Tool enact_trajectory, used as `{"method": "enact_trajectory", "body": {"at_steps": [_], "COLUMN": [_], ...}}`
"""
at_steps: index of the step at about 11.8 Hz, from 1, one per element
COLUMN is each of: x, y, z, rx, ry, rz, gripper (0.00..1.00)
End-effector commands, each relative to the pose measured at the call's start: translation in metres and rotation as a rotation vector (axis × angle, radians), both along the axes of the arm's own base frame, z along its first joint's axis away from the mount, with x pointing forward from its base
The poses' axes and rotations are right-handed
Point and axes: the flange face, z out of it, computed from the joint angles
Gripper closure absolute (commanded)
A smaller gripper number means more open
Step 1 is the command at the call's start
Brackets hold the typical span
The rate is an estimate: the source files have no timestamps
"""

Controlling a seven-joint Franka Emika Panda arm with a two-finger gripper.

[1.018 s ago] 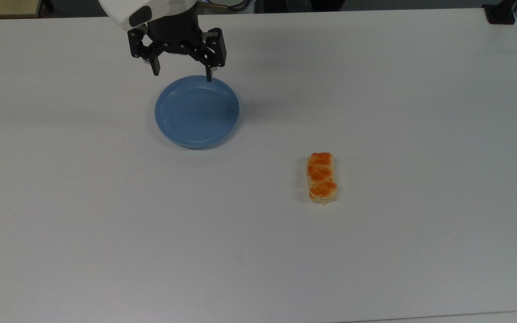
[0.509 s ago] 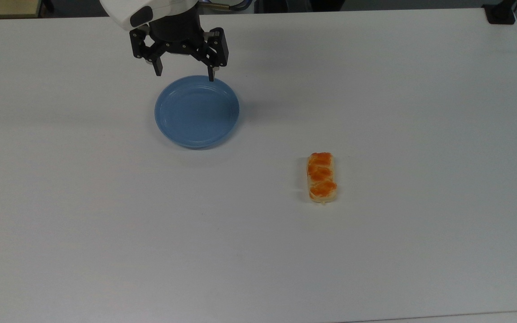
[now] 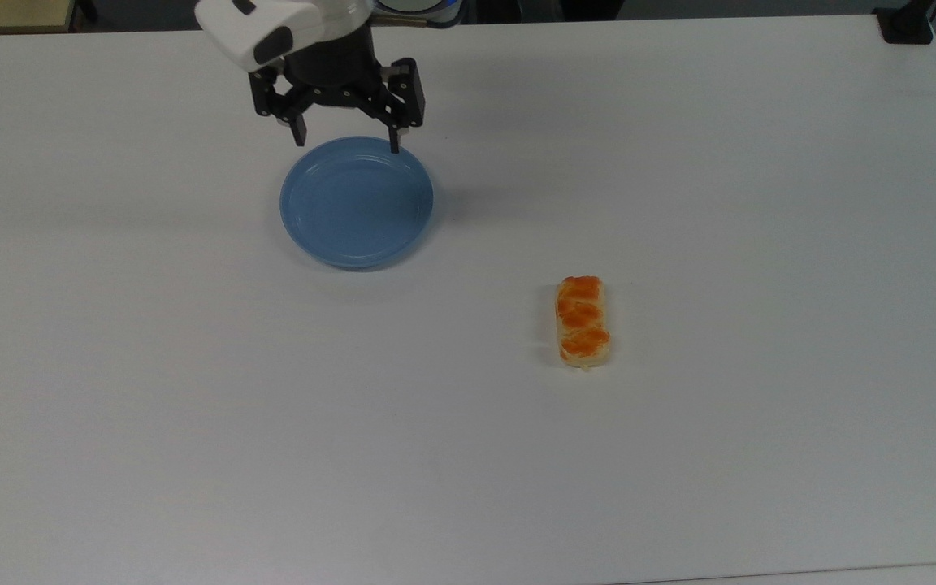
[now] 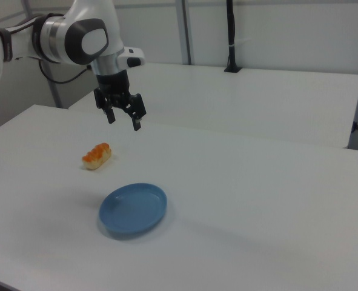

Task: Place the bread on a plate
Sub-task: 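Move the open gripper over to the orange-topped bread roll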

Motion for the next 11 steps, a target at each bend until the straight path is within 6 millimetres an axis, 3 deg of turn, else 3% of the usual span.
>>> {"method": "enact_trajectory", "body": {"at_steps": [1,6,8,11], "x": [0.015,0.04,0.048,0.056], "y": [0.055,0.159,0.191,0.224], "z": [-0.024,-0.097,-0.131,-0.164], "rx": [0.021,0.018,0.025,0.041], "ry": [-0.026,-0.017,-0.049,-0.111], "rz": [0.083,0.09,0.037,0.001], "gripper": [0.0,0.0,0.0,0.0]}}
